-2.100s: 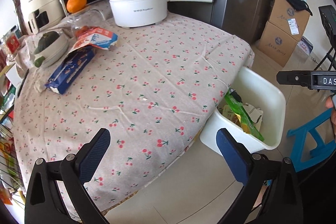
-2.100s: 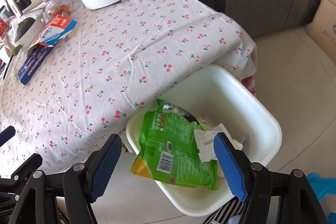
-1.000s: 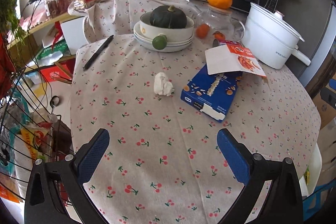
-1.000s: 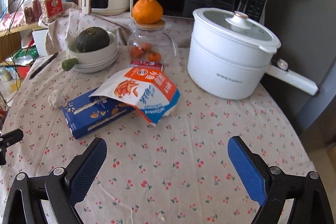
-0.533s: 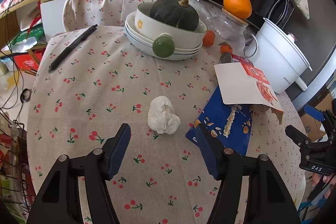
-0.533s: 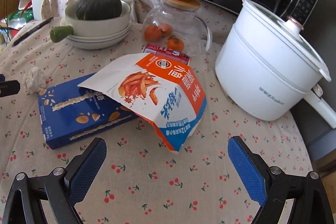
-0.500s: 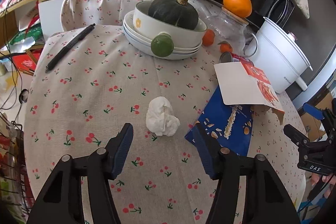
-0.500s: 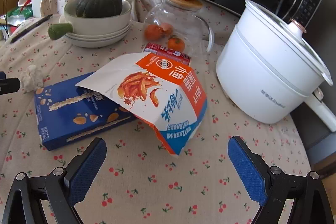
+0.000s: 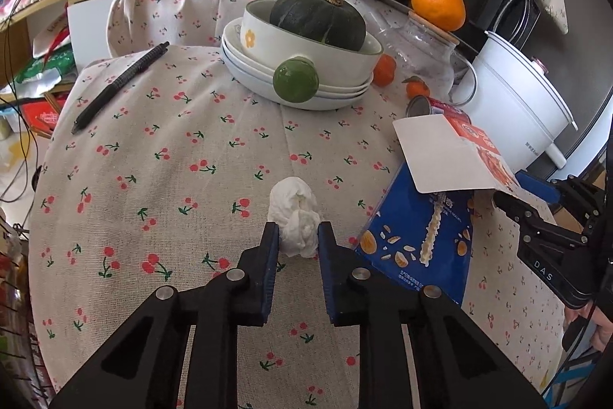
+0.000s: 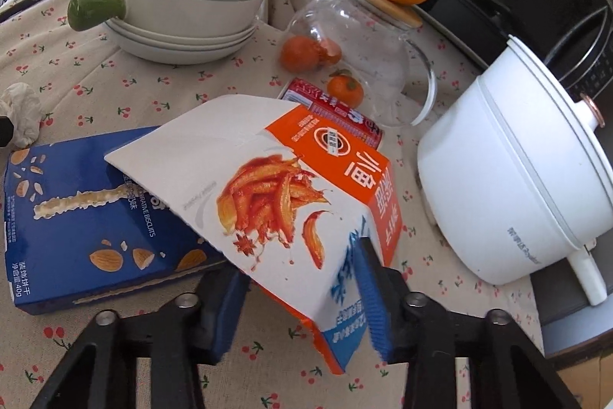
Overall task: Collect trash
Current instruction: 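Grasp the white tissue with the left gripper while the right gripper grasps the orange-printed carton, then carry the tissue and carton to the white bin with both grippers, then release the carton with the right gripper while the left gripper drops the tissue into the bin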
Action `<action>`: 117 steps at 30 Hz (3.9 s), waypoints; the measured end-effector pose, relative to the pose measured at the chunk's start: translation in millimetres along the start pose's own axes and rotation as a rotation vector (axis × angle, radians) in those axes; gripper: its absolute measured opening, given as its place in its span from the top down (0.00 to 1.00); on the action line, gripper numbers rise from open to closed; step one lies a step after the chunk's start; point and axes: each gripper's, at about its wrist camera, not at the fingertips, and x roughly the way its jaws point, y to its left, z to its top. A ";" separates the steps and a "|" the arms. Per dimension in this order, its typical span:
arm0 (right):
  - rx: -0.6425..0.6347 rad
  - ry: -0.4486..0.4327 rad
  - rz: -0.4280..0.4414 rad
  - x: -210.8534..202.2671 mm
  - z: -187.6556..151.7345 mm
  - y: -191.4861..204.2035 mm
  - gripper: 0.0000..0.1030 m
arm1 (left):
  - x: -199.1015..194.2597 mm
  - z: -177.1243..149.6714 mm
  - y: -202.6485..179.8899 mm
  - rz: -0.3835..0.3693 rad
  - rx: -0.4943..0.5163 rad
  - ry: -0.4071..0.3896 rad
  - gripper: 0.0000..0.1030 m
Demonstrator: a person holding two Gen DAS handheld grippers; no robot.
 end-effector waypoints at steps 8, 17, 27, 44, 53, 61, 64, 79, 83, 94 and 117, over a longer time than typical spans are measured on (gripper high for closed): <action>0.022 -0.052 -0.018 -27.5 7.9 -22.6 0.92 | -19.2 -6.9 1.8 -0.022 -0.047 0.002 0.81; 0.269 -0.017 0.152 -80.0 -11.7 -78.1 0.99 | -55.5 -24.0 -18.3 -0.049 -0.037 0.019 0.81; 0.530 0.060 0.327 -120.2 -85.7 -122.5 0.99 | -101.5 -61.2 -72.3 -0.073 0.077 0.050 0.81; 0.704 0.127 0.374 -153.9 -196.8 -158.6 0.99 | -152.2 -115.4 -146.7 -0.097 0.268 0.050 0.81; 0.743 0.103 0.319 -187.5 -243.3 -200.3 0.99 | -142.9 -142.7 -164.4 -0.134 0.331 0.132 0.81; 0.810 0.154 0.235 -201.1 -308.9 -245.0 0.99 | -146.3 -148.4 -203.4 -0.179 0.358 0.143 0.81; 0.847 0.191 0.228 -199.2 -335.1 -256.8 0.99 | -144.6 -152.2 -225.8 -0.208 0.374 0.159 0.81; 0.918 0.444 0.175 -155.7 -416.9 -276.4 0.66 | -114.2 -201.7 -366.2 -0.334 0.582 0.263 0.80; 0.971 0.394 0.170 -165.4 -424.2 -291.6 0.45 | -102.9 -225.3 -403.9 -0.375 0.672 0.284 0.80; 0.983 0.377 0.122 -176.1 -436.1 -305.7 0.43 | -60.3 -250.9 -454.2 -0.387 0.716 0.332 0.80; 0.800 0.353 0.144 -161.2 -385.1 -266.7 0.27 | -93.3 -182.0 -360.1 -0.164 0.562 0.198 0.05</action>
